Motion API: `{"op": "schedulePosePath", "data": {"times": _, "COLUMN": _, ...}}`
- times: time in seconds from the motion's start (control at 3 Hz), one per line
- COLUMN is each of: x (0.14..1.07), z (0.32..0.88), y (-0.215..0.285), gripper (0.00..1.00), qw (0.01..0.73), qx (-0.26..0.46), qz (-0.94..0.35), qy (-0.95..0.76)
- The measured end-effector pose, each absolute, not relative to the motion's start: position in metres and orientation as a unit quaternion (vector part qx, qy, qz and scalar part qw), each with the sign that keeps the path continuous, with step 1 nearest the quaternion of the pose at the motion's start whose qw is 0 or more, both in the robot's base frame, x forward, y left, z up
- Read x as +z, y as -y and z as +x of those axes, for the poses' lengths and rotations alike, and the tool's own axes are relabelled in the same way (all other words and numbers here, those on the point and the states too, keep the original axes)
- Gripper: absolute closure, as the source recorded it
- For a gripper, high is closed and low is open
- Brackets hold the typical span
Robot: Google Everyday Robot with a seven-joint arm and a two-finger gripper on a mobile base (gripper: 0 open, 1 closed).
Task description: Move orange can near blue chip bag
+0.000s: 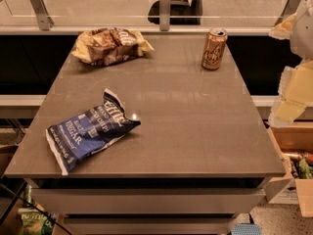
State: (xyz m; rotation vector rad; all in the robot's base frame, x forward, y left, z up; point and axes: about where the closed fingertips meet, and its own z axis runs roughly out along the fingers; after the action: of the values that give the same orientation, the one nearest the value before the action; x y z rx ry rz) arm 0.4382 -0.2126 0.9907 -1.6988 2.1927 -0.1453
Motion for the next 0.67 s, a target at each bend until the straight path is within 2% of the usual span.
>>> {"op": "schedulePosePath", "data": {"times": 0.67, "x": 0.9947, "z": 0.4514, "y": 0.2183, "gripper": 0.0, "qw": 0.194, "qx": -0.057, "qz": -0.588, "qy": -0.784}}
